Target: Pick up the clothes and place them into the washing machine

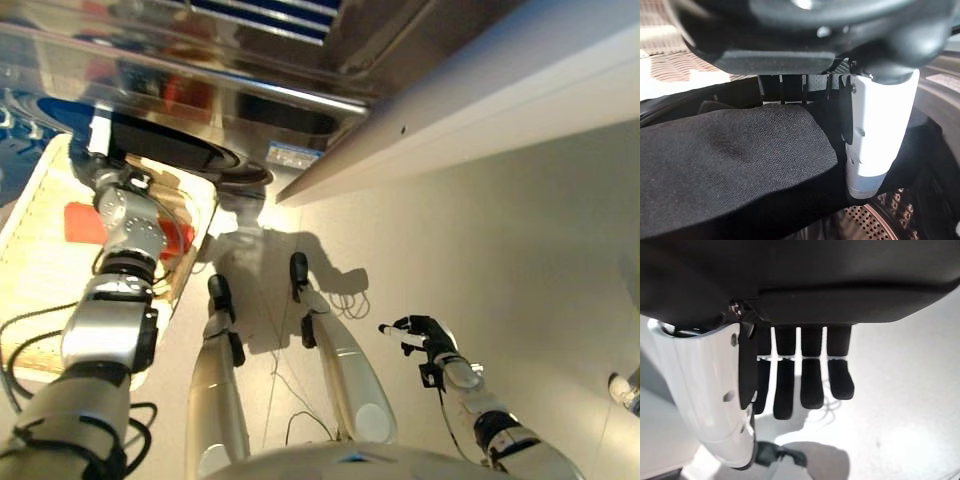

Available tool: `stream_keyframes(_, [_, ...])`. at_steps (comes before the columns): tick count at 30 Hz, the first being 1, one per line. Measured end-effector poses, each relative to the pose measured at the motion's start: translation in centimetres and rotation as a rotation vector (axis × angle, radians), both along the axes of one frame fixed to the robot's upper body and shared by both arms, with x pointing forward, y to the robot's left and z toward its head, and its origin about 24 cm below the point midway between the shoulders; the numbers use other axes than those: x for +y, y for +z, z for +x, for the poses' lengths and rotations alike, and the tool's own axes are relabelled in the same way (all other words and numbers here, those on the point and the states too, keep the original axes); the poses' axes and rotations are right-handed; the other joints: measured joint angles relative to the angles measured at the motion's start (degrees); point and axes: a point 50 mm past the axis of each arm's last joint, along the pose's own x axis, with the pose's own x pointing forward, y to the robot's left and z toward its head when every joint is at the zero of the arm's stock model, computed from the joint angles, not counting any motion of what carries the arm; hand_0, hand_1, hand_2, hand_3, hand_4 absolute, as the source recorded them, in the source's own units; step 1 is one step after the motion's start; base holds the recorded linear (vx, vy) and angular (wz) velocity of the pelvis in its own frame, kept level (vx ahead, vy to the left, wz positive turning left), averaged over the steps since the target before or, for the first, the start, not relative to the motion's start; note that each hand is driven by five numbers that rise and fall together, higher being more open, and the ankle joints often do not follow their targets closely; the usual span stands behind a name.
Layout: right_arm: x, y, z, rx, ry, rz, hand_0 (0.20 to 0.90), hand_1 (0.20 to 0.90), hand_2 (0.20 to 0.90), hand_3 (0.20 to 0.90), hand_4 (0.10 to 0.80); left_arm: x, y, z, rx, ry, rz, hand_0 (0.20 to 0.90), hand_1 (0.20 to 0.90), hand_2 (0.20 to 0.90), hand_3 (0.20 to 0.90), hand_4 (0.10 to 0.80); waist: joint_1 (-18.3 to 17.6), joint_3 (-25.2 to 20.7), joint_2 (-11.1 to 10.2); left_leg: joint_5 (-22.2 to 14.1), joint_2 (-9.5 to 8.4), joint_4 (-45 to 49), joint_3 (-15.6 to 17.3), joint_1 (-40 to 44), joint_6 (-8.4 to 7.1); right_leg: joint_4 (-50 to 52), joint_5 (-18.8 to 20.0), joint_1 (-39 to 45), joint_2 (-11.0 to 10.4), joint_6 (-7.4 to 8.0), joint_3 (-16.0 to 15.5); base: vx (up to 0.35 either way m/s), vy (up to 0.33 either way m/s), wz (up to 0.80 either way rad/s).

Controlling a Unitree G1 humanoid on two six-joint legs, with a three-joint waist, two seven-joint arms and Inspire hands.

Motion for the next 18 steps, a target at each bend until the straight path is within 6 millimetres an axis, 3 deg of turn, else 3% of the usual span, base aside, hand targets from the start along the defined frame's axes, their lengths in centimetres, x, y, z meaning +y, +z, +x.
stream_keyframes(11, [0.27,-0.22,-0.42,0.007,0.005,0.032,0.900,0.900,0.900,0.900,0.800,0.51,0.21,-0.02,-0.002,0.015,-0.037,0.200,0.200,0.200,0.200,0.300,-1.8,-1.1,-0.8,-4.7,1.83,8.6,1.6,-4.9,0.95,3.0,0.2,-3.7,1.5,-0.16,2.4,0.011,0.011,-0.16])
stream_keyframes(12, [0.33,-0.22,-0.40,0.006,0.008,0.032,0.900,0.900,0.900,0.900,0.800,0.46,0.28,0.03,-0.006,0.015,-0.041,0.367,0.367,0.367,0.367,0.420,-1.8,-1.1,-0.9,-4.9,1.90,8.9,1.7,-4.9,0.98,3.1,0.1,-3.8,1.5,-0.11,2.6,0.033,-0.009,-0.21])
stream_keyframes(14, [0.53,-0.17,-0.32,0.002,0.017,0.035,0.900,0.900,0.900,0.900,0.800,0.29,0.70,0.22,-0.026,0.011,-0.056,0.461,0.461,0.461,0.461,0.486,-1.8,-1.2,-0.9,-5.1,1.97,9.1,2.1,-4.9,1.08,3.6,0.0,-4.2,1.5,-0.05,2.9,0.034,-0.017,-0.09])
stream_keyframes(15, [0.62,-0.20,-0.33,0.004,0.022,0.035,0.900,0.900,0.900,0.900,0.800,0.23,0.78,0.27,-0.032,0.011,-0.065,0.461,0.461,0.461,0.461,0.486,-1.8,-1.2,-0.9,-5.1,1.99,9.1,2.1,-4.9,1.08,3.6,0.0,-4.2,1.5,-0.05,2.9,0.036,0.005,-0.01])
stream_keyframes(16, [0.72,-0.24,-0.36,0.006,0.027,0.037,0.900,0.900,0.900,0.900,0.800,0.13,0.94,0.36,-0.046,0.009,-0.084,0.384,0.384,0.384,0.384,0.431,-1.8,-1.2,-0.9,-5.1,2.01,9.1,2.1,-4.9,1.09,3.6,0.0,-4.2,1.5,-0.08,2.9,0.000,0.000,0.00])
stream_keyframes(17, [0.73,-0.25,-0.37,0.006,0.026,0.038,0.900,0.900,0.900,0.900,0.800,0.08,0.97,0.39,-0.049,0.008,-0.087,0.384,0.384,0.384,0.384,0.431,-1.8,-1.2,-0.9,-5.1,2.02,9.1,2.1,-4.9,1.08,3.6,0.0,-4.2,1.5,-0.09,2.9,0.000,0.000,0.00])
stream_keyframes(18, [0.72,-0.24,-0.36,0.005,0.023,0.040,0.900,0.900,0.900,0.900,0.800,-0.17,1.06,0.53,-0.059,0.005,-0.099,0.288,0.288,0.288,0.288,0.363,-1.9,-1.2,-0.9,-5.0,1.97,8.9,2.1,-4.8,1.07,3.6,0.0,-4.2,1.5,-0.10,2.9,0.000,0.000,0.00])
